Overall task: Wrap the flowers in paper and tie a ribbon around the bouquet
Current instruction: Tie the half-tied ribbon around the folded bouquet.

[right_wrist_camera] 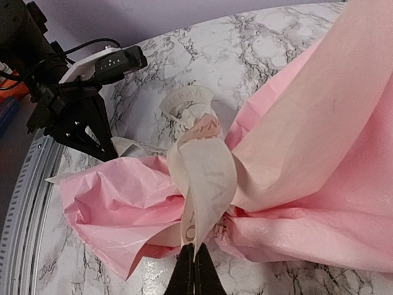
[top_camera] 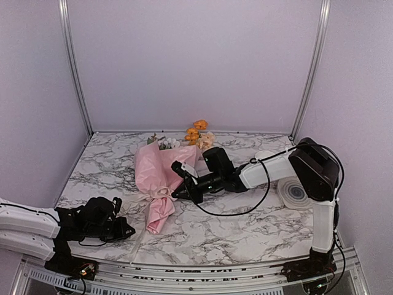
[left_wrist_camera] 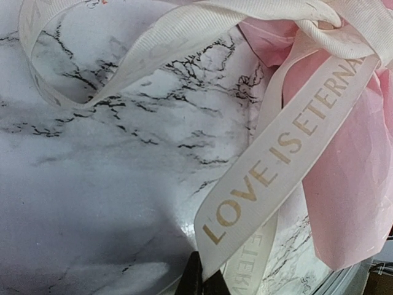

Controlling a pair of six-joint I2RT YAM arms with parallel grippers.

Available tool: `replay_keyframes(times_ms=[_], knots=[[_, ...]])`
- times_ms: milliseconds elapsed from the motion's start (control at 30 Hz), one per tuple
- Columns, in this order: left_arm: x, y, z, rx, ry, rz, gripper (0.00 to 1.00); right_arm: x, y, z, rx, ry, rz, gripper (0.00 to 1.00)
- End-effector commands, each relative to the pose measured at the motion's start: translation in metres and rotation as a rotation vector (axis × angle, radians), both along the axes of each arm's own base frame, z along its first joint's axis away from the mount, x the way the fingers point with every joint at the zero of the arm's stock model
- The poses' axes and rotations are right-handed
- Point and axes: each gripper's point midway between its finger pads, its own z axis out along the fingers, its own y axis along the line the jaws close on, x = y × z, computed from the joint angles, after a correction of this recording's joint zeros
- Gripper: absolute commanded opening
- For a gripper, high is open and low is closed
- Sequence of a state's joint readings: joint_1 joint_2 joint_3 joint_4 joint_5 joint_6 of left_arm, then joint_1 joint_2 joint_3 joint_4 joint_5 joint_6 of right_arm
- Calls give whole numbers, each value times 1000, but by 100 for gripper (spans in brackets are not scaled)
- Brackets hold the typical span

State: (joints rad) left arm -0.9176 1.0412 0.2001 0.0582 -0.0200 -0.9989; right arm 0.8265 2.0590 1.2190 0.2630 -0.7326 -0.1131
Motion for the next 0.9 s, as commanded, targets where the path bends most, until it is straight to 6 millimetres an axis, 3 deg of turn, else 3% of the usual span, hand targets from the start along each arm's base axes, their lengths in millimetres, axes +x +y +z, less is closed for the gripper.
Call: replay_keyframes(times_ms=[0,267,433,567,633,700,767,867], knots=[[-38,56,-50,257,159,-5,0,8,0,16,22,-11,-9,0],[-35,48,-44,263,117,-80,1,11,-6,33,24,-16,-26,0],[-10,5,11,228,-114,-249,24,9,-6,34,18,-4,-26,0],[7,-12,58,190,-271,-285,47,11,-4,40,26,-10,-24,0],[18,-5,73,213,-338,-243,55,11,-3,40,28,-7,-18,0],[35,18,82,287,-390,-108,64,10,-2,38,24,-1,-15,0],[49,41,82,342,-377,-3,71,10,-2,38,24,2,-11,0],[65,58,74,438,-321,4,81,6,-2,41,34,1,1,0]])
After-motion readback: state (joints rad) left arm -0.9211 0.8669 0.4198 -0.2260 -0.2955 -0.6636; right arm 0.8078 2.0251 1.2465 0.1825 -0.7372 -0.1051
